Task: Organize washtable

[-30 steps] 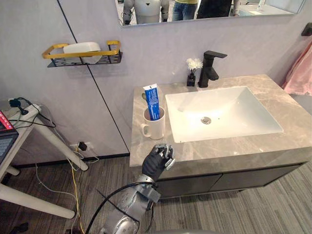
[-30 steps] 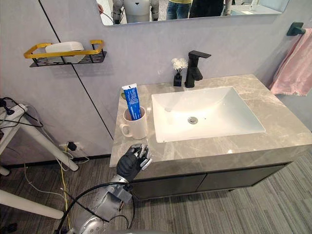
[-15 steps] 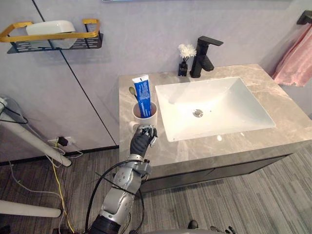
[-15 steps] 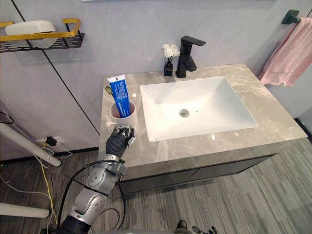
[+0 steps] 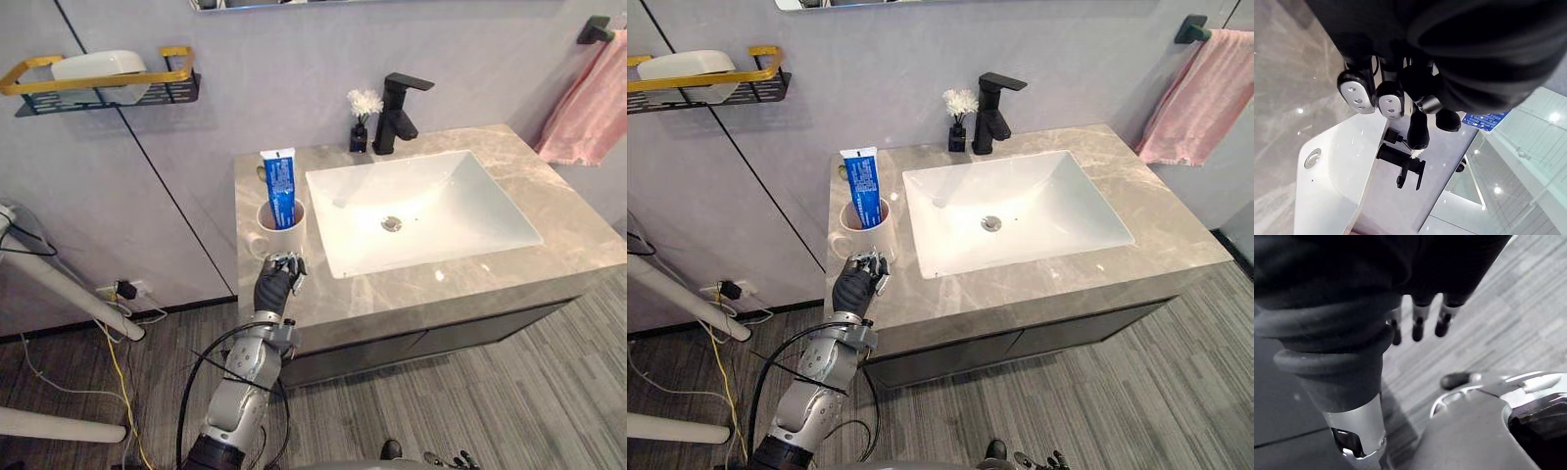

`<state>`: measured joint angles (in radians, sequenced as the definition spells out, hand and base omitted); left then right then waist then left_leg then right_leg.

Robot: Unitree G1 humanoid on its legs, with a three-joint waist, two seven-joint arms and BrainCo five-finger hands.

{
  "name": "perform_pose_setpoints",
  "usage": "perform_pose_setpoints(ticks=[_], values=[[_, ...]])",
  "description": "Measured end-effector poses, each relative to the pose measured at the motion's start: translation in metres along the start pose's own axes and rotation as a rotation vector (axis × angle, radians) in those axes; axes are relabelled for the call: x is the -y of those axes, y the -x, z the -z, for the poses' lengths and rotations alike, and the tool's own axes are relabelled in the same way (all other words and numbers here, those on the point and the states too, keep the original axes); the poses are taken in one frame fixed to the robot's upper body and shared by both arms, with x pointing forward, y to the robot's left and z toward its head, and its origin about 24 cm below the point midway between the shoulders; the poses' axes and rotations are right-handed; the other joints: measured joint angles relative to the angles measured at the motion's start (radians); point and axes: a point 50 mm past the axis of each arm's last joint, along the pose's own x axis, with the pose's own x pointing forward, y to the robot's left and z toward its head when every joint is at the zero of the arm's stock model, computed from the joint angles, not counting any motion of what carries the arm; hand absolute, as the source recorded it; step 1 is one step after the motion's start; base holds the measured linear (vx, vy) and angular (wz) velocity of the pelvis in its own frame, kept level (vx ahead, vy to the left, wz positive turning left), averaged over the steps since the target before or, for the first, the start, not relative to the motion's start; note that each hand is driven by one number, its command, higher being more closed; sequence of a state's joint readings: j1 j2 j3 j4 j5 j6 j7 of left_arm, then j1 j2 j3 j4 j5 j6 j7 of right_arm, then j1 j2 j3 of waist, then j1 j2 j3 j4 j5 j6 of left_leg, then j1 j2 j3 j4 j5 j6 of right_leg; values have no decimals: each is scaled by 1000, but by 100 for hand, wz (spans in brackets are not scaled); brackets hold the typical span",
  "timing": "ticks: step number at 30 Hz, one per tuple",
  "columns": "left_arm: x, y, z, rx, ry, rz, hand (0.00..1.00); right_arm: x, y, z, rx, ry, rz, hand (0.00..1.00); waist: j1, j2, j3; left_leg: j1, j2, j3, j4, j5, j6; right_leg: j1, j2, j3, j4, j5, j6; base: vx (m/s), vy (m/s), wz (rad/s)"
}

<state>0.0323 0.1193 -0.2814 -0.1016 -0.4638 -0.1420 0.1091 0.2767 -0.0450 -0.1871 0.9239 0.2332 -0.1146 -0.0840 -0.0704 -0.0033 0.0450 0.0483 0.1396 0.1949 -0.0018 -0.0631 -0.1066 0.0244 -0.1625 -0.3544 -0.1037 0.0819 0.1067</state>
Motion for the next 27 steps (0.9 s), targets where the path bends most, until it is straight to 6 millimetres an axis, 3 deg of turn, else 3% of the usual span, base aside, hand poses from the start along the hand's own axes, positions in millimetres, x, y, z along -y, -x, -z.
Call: perform_pose_setpoints(ticks=[10,14,20,27], values=[[-2,-1,6,-24,-7,-11,100,0,0,0,3,1,-1,0,-1,0,-2,-1,-1,2,-16,0,0,-11,1,2,3,1,0,10,3,0],[-7,-8,8,-27,-89,-14,100,0,0,-1,7,1,-2,0,-1,-3,-1,1,-2,4,-16,0,0,-12,1,2,2,5,-5,-9,0,-1],[-22,-20,1,12,-173,-110,100,-6,1,-8,42,10,-30,0,-1,-18,11,-2,1,30,0,-1,0,-26,3,28,-1,15,-9,-70,-12,-13],[-30,-21,-5,50,-204,-172,100,-8,3,-9,61,9,-56,0,-1,-8,21,-9,3,50,1,-1,0,-50,6,54,-1,20,-7,-47,-16,-11]])
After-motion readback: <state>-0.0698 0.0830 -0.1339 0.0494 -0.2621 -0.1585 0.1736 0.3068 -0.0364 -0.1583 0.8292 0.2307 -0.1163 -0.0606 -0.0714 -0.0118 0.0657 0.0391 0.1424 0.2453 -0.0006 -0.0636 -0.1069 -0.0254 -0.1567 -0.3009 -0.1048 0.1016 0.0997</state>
